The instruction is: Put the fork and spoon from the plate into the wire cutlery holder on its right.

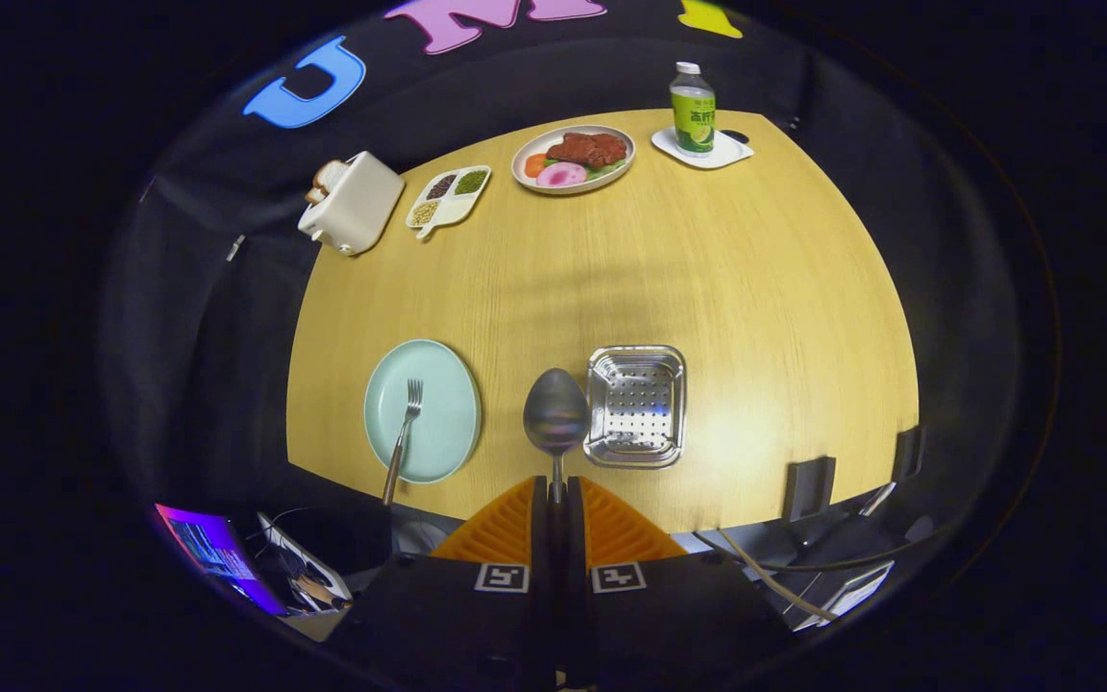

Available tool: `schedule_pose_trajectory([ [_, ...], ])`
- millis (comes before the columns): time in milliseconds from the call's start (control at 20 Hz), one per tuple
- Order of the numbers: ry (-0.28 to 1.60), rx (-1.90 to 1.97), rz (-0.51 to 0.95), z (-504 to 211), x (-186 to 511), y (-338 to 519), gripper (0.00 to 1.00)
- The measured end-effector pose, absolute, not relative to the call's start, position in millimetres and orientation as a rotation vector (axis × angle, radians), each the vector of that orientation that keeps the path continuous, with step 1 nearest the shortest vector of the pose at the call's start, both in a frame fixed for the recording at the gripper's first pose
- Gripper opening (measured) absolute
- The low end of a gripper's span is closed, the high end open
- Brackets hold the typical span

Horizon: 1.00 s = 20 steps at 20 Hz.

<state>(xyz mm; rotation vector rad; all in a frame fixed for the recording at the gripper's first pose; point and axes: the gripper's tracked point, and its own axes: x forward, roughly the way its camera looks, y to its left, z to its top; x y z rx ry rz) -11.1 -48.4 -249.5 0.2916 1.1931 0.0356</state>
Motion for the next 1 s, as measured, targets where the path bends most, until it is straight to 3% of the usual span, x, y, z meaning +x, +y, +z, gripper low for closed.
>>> schedule_pose_trajectory([
  [1000,1.501,0.217,-0.044,-346.7,24.7,-90.0,0.09],
])
